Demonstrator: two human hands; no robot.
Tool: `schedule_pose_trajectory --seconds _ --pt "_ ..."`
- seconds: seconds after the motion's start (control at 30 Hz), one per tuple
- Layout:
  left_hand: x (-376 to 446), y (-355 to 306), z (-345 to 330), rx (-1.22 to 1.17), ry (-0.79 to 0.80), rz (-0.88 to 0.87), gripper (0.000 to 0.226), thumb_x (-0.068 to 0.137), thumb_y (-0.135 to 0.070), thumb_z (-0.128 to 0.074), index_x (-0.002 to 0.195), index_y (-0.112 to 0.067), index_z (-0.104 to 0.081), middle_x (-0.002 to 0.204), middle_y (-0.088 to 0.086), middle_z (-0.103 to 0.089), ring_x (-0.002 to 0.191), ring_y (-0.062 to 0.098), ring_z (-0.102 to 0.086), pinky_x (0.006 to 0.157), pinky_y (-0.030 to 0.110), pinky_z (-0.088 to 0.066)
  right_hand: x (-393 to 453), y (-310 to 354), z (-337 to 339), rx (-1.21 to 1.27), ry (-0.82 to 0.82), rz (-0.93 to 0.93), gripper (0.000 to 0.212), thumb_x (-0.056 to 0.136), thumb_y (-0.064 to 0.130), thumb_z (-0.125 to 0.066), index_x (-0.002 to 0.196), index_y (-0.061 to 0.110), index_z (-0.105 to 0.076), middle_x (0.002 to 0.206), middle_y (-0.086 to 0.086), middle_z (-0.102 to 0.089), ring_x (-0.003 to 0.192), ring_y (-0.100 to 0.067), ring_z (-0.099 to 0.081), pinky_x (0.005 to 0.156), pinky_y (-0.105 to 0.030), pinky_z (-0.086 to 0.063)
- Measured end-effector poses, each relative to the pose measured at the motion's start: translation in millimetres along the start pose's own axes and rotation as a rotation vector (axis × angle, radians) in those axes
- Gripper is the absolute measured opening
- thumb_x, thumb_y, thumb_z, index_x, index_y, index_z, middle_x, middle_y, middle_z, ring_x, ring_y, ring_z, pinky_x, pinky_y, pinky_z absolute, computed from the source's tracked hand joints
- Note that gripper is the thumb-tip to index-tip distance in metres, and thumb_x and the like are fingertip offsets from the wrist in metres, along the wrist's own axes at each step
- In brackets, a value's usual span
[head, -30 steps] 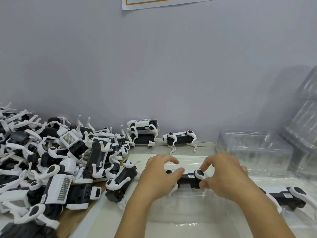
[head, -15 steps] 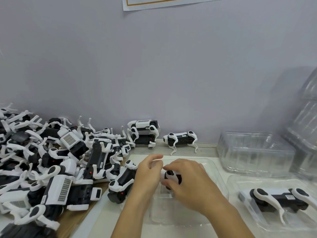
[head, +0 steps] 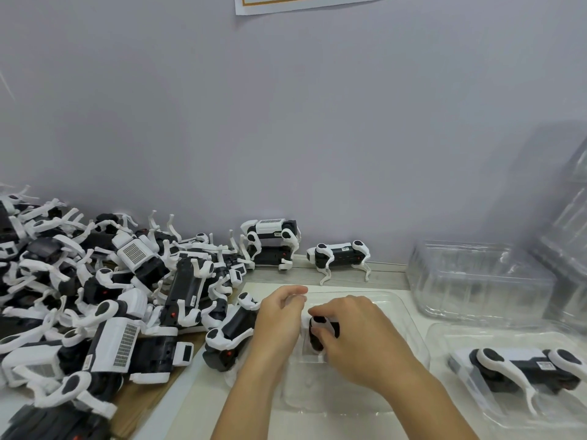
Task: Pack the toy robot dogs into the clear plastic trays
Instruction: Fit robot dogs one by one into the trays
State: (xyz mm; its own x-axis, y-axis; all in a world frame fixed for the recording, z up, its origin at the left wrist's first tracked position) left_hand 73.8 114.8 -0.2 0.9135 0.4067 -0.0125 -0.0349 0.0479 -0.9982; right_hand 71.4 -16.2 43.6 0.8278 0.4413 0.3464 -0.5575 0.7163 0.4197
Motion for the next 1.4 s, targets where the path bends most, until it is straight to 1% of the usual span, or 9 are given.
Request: schedule_pose_trajectory --seconds 0.17,0.33,0.6,0.7,0.8,0.9,1.03,1.23,1.4 --pt "0.4 -1.6 -1.7 0.017 0.016 -0.022 0.028 0.093 -0.005 -0.052 0.095 -0.026 -0.072 0.101 -0.011 -0.07 0.102 -0.002 -0.06 0.077 0.013 -0.041 1.6 -0.6 2.0 0.009 0.033 -0.027 0.021 0.093 0.029 -0.052 0.102 0.028 -0.072 0.094 0.006 -0.071 0.097 -0.018 -0.058 0.084 -0.033 -0.048" --pt "-0.3 -0.9 -2.1 0.037 0.024 -0.028 0.026 0.093 -0.007 -0.054 0.097 -0.027 -0.071 0.104 -0.011 -0.07 0.104 -0.001 -0.06 0.076 0.013 -0.041 0.2 0.8 2.3 -0.032 0.044 -0.028 0.022 0.094 0.028 -0.048 0.093 0.025 -0.07 0.084 0.004 -0.069 0.09 -0.02 -0.054 0.076 -0.032 -0.046" --pt "-2.8 -0.8 -2.2 0.079 0.049 -0.001 0.041 0.086 0.004 -0.047 0.102 -0.027 -0.069 0.108 -0.007 -0.068 0.103 0.005 -0.061 0.076 0.02 -0.045 2.4 -4.8 1.4 0.084 0.077 -0.064 0.022 0.096 0.026 -0.05 0.098 0.019 -0.071 0.093 0.004 -0.072 0.095 -0.018 -0.059 0.091 -0.034 -0.046" --pt "-3.7 -2.0 -2.9 0.092 0.059 -0.01 0.043 0.086 0.006 -0.047 0.103 -0.028 -0.069 0.108 -0.007 -0.068 0.102 0.004 -0.061 0.074 0.019 -0.045 2.1 -16.4 16.0 0.197 0.016 -0.151 0.021 0.095 0.028 -0.059 0.11 0.027 -0.073 0.107 0.014 -0.068 0.098 -0.003 -0.06 0.087 -0.015 -0.045" --pt "-3.8 -2.8 -3.0 0.093 0.056 -0.015 0.043 0.085 0.007 -0.049 0.103 -0.027 -0.069 0.108 -0.005 -0.069 0.1 0.005 -0.062 0.073 0.018 -0.046 0.3 -37.2 38.6 0.102 -0.031 -0.222 0.017 0.092 0.027 -0.063 0.106 0.031 -0.073 0.102 0.017 -0.064 0.106 -0.007 -0.058 0.096 -0.027 -0.043" --pt "-4.4 -2.6 -3.7 0.091 0.066 -0.017 0.042 0.083 0.008 -0.051 0.105 -0.024 -0.069 0.108 -0.003 -0.069 0.101 0.007 -0.063 0.074 0.016 -0.046 -6.5 -58.0 54.4 -0.033 0.025 -0.331 0.011 0.089 0.035 -0.069 0.099 0.032 -0.072 0.105 0.015 -0.063 0.111 -0.01 -0.055 0.1 -0.036 -0.04" --pt "-5.1 -3.1 -3.6 0.096 0.072 -0.018 0.043 0.083 0.008 -0.052 0.106 -0.024 -0.069 0.109 -0.003 -0.068 0.102 0.006 -0.062 0.076 0.016 -0.047 -11.2 -65.6 53.7 -0.055 0.052 -0.42 0.008 0.086 0.042 -0.072 0.083 0.035 -0.074 0.103 0.015 -0.067 0.109 -0.013 -0.056 0.094 -0.035 -0.038" --pt "-6.3 -3.6 -3.9 0.1 0.078 -0.014 0.042 0.084 0.007 -0.051 0.106 -0.025 -0.068 0.109 -0.005 -0.068 0.102 0.005 -0.062 0.074 0.017 -0.045 -12.9 -65.9 50.1 -0.041 0.002 -0.489 0.01 0.086 0.035 -0.072 0.076 0.033 -0.074 0.082 0.014 -0.057 0.103 -0.017 -0.055 0.09 -0.035 -0.045" --pt "-6.4 -3.2 -3.9 0.107 0.081 -0.01 0.044 0.084 0.008 -0.051 0.106 -0.026 -0.068 0.11 -0.006 -0.068 0.103 0.002 -0.061 0.074 0.016 -0.044 -11.7 -67.5 48.4 -0.02 0.049 -0.479 0.013 0.086 0.034 -0.073 0.073 0.032 -0.073 0.082 0.014 -0.057 0.103 -0.016 -0.056 0.092 -0.037 -0.047"
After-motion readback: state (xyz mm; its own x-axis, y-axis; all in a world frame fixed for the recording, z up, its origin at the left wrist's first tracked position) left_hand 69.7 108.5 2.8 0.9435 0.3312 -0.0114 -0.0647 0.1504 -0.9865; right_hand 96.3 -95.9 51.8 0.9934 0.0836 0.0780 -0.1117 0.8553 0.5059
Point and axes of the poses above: each hand's wrist, its own x-axis towards the middle knuckle, its own z-axis out of the back of the hand, y = z × x, the point moved 7 cm from there along x, towards the middle knuckle
